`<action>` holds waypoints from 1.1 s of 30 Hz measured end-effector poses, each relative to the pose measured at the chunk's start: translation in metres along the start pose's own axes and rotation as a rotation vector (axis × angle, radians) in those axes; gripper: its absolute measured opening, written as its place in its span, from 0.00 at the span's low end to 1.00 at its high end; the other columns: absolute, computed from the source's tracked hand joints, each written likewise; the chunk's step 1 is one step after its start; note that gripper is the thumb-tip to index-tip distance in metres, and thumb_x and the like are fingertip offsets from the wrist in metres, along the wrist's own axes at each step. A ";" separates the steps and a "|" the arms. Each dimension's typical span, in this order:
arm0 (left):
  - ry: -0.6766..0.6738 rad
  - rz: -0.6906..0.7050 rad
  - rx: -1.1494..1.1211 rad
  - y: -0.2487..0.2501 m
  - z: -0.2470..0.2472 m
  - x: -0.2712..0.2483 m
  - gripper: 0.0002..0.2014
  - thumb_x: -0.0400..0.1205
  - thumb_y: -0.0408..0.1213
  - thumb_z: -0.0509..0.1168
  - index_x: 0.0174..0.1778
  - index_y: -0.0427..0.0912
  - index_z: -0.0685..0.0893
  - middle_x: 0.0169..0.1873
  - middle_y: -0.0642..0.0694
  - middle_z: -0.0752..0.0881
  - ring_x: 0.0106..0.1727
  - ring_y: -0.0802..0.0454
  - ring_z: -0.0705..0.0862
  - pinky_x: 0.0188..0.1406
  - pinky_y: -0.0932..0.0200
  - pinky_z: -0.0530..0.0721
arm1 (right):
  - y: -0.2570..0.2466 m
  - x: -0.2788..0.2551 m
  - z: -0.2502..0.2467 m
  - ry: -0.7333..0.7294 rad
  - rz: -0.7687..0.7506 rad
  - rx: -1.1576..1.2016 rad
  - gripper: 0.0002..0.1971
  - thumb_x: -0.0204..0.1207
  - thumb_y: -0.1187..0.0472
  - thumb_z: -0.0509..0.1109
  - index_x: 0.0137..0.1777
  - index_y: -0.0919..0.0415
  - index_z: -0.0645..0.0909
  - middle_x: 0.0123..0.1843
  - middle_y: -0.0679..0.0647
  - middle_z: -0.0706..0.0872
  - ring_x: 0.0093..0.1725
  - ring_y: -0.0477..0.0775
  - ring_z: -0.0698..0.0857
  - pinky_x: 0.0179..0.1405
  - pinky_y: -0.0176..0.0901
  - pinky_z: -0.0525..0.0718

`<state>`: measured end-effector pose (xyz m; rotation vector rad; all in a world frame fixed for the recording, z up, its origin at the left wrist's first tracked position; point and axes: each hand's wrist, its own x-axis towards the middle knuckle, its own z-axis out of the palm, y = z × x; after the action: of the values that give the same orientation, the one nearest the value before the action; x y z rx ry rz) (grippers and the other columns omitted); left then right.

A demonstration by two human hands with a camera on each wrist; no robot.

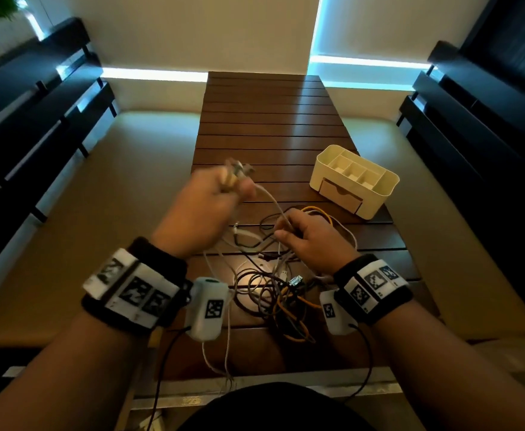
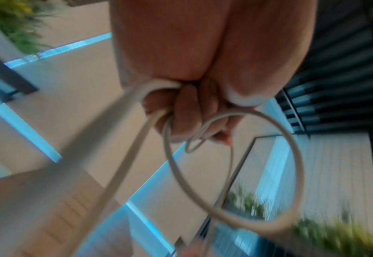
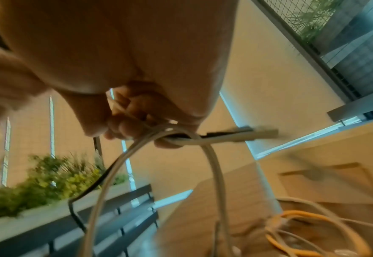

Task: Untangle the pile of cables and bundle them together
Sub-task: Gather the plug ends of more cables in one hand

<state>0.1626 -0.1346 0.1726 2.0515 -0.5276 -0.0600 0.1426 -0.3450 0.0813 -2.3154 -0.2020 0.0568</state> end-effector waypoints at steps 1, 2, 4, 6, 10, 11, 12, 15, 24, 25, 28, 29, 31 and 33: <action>0.058 0.004 -0.086 0.006 -0.010 0.000 0.14 0.89 0.37 0.60 0.36 0.47 0.82 0.25 0.52 0.74 0.20 0.64 0.71 0.22 0.68 0.68 | 0.007 -0.002 0.001 0.000 0.042 0.007 0.03 0.84 0.54 0.66 0.52 0.50 0.81 0.43 0.52 0.86 0.44 0.52 0.85 0.50 0.56 0.87; 0.098 0.000 -0.138 0.010 -0.019 -0.001 0.14 0.89 0.37 0.59 0.38 0.44 0.83 0.24 0.49 0.73 0.19 0.62 0.69 0.20 0.68 0.68 | 0.012 -0.004 0.000 0.003 0.071 0.014 0.03 0.84 0.55 0.66 0.52 0.50 0.81 0.44 0.50 0.86 0.44 0.50 0.85 0.50 0.55 0.87; 0.119 -0.046 -0.070 0.007 -0.026 -0.002 0.13 0.88 0.38 0.59 0.40 0.42 0.84 0.23 0.47 0.72 0.19 0.60 0.69 0.19 0.66 0.70 | 0.015 -0.007 -0.005 0.014 0.082 0.037 0.04 0.85 0.55 0.66 0.50 0.51 0.81 0.43 0.49 0.85 0.41 0.46 0.83 0.44 0.48 0.84; 0.121 -0.147 0.097 -0.010 -0.023 -0.001 0.12 0.88 0.40 0.61 0.40 0.44 0.84 0.24 0.47 0.74 0.23 0.56 0.71 0.21 0.62 0.71 | 0.012 -0.009 -0.013 0.032 0.086 0.104 0.03 0.84 0.56 0.67 0.48 0.51 0.81 0.42 0.50 0.84 0.39 0.45 0.82 0.42 0.42 0.81; 0.040 -0.428 0.272 -0.061 -0.008 -0.005 0.12 0.88 0.38 0.61 0.42 0.40 0.87 0.29 0.40 0.80 0.27 0.50 0.72 0.26 0.57 0.68 | 0.007 -0.009 -0.029 0.148 0.079 0.249 0.07 0.84 0.54 0.66 0.48 0.53 0.83 0.42 0.59 0.84 0.40 0.51 0.80 0.45 0.47 0.79; -0.018 -0.468 0.310 -0.070 -0.003 -0.009 0.12 0.88 0.38 0.61 0.43 0.39 0.87 0.31 0.38 0.82 0.28 0.49 0.72 0.27 0.56 0.68 | 0.006 -0.008 -0.030 0.156 0.069 0.213 0.08 0.85 0.53 0.65 0.49 0.54 0.84 0.43 0.59 0.85 0.41 0.52 0.81 0.45 0.46 0.79; -0.060 -0.487 0.360 -0.076 0.002 -0.012 0.13 0.88 0.38 0.61 0.42 0.39 0.87 0.32 0.37 0.83 0.28 0.48 0.73 0.28 0.56 0.68 | 0.003 -0.008 -0.031 0.155 0.053 0.162 0.09 0.85 0.53 0.65 0.49 0.53 0.85 0.43 0.57 0.86 0.42 0.52 0.82 0.44 0.44 0.79; 0.022 -0.386 0.590 -0.068 0.011 -0.018 0.12 0.88 0.36 0.57 0.38 0.41 0.79 0.30 0.44 0.80 0.28 0.51 0.74 0.25 0.56 0.66 | -0.003 -0.004 -0.030 0.096 0.002 -0.029 0.08 0.84 0.54 0.66 0.50 0.53 0.86 0.42 0.48 0.86 0.42 0.46 0.83 0.41 0.38 0.79; 0.261 0.060 0.549 -0.011 0.017 -0.016 0.08 0.86 0.33 0.59 0.53 0.44 0.84 0.31 0.51 0.81 0.28 0.53 0.74 0.25 0.62 0.65 | -0.004 0.001 -0.019 -0.212 -0.078 -0.359 0.09 0.85 0.55 0.65 0.51 0.57 0.85 0.44 0.46 0.81 0.46 0.47 0.80 0.44 0.38 0.78; 0.205 0.062 0.538 -0.010 0.022 -0.016 0.08 0.87 0.34 0.59 0.50 0.46 0.83 0.30 0.53 0.79 0.28 0.57 0.73 0.26 0.62 0.65 | -0.007 0.001 -0.020 -0.193 -0.111 -0.331 0.08 0.85 0.55 0.65 0.52 0.56 0.84 0.43 0.44 0.80 0.45 0.45 0.80 0.42 0.35 0.76; -0.033 -0.021 0.436 -0.018 0.038 -0.015 0.12 0.87 0.38 0.60 0.38 0.54 0.77 0.31 0.57 0.78 0.31 0.64 0.74 0.32 0.61 0.72 | -0.018 0.000 -0.025 -0.071 -0.174 -0.209 0.06 0.84 0.56 0.67 0.51 0.55 0.85 0.41 0.40 0.79 0.41 0.38 0.79 0.39 0.32 0.71; -0.109 -0.056 0.362 -0.023 0.043 -0.014 0.13 0.88 0.40 0.60 0.36 0.55 0.77 0.31 0.56 0.80 0.31 0.61 0.76 0.33 0.57 0.74 | -0.020 0.000 -0.027 -0.030 -0.187 -0.175 0.05 0.83 0.57 0.68 0.51 0.55 0.85 0.40 0.39 0.80 0.41 0.37 0.78 0.39 0.30 0.70; -0.198 -0.101 0.227 -0.028 0.050 -0.016 0.13 0.87 0.42 0.61 0.36 0.51 0.80 0.32 0.45 0.83 0.32 0.51 0.79 0.35 0.42 0.78 | -0.023 -0.001 -0.029 0.020 -0.215 -0.134 0.05 0.83 0.59 0.68 0.51 0.53 0.85 0.40 0.38 0.81 0.41 0.36 0.79 0.39 0.27 0.71; -0.200 -0.115 0.187 -0.028 0.052 -0.017 0.13 0.87 0.43 0.61 0.38 0.45 0.82 0.34 0.38 0.84 0.33 0.47 0.78 0.37 0.39 0.80 | -0.023 -0.002 -0.029 0.039 -0.226 -0.096 0.05 0.84 0.59 0.68 0.51 0.51 0.85 0.40 0.38 0.82 0.40 0.36 0.80 0.39 0.24 0.71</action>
<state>0.1437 -0.1587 0.1189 2.2716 -0.5552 -0.2969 0.1403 -0.3513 0.1180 -2.3712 -0.4540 -0.1144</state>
